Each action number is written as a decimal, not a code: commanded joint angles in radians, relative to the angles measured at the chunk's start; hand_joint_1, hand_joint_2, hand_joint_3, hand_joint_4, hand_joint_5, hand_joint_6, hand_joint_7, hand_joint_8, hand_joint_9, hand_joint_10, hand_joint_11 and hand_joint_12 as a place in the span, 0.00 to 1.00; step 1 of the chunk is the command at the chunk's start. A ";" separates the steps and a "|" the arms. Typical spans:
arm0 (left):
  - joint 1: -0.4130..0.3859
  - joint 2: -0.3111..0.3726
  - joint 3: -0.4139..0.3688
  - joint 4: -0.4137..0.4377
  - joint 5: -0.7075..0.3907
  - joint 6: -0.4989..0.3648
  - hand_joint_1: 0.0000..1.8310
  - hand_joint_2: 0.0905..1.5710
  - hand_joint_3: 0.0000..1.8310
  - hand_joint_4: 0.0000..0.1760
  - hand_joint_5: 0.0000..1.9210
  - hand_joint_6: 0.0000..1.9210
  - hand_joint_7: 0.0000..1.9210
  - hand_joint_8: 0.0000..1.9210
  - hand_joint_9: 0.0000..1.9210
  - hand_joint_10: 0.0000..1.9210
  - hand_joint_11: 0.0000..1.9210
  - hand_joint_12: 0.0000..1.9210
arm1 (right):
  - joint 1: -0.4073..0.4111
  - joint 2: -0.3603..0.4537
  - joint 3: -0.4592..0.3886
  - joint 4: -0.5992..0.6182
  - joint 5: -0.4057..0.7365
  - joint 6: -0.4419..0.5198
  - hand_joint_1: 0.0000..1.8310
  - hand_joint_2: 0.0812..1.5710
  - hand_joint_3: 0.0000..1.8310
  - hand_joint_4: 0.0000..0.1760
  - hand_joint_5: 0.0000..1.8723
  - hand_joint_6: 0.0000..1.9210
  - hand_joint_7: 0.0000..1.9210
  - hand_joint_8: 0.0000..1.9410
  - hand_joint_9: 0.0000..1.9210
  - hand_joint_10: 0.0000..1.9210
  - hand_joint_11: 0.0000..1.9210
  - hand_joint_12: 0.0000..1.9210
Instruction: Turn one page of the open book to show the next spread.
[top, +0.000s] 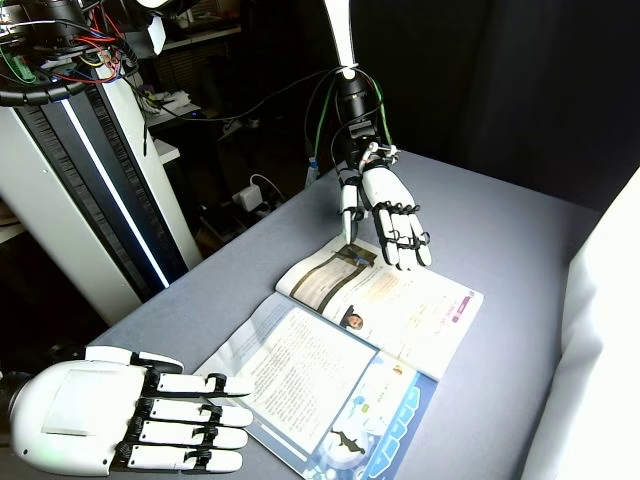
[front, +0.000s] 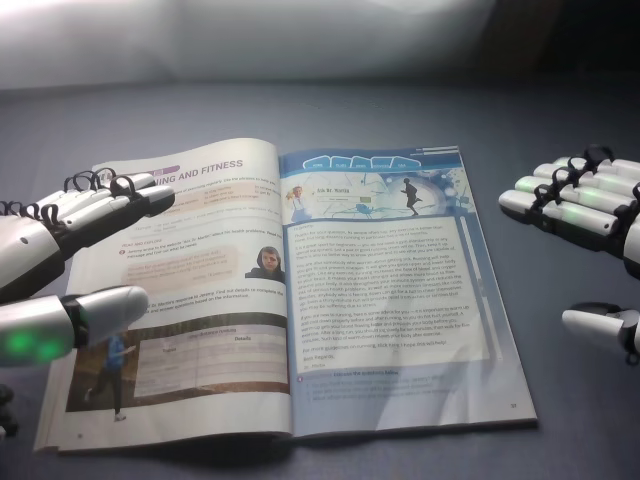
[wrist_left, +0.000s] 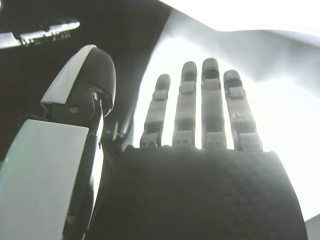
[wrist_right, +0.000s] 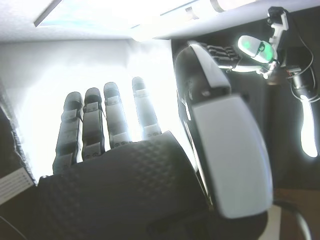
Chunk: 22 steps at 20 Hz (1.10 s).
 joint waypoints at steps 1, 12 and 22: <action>-0.002 -0.003 0.003 -0.021 -0.121 -0.006 0.08 0.87 0.01 0.24 0.03 0.00 0.00 0.00 0.00 0.00 0.00 0.02 | 0.008 0.003 0.004 0.013 0.112 0.001 0.19 0.83 0.02 0.00 0.00 0.00 0.00 0.00 0.00 0.00 0.00 0.00; -0.002 0.028 0.000 -0.029 -0.116 0.000 0.11 0.86 0.00 0.29 0.00 0.00 0.00 0.00 0.00 0.00 0.00 0.00 | 0.118 -0.001 0.013 -0.149 -0.098 0.009 0.03 0.80 0.00 0.00 0.00 0.00 0.00 0.00 0.00 0.00 0.00 0.00; 0.039 0.083 -0.032 -0.100 -0.175 0.044 0.17 0.86 0.00 0.00 0.00 0.00 0.00 0.00 0.00 0.00 0.00 0.00 | 0.200 -0.057 0.051 -0.451 -0.271 0.223 0.02 0.79 0.00 0.00 0.00 0.00 0.00 0.00 0.00 0.00 0.00 0.00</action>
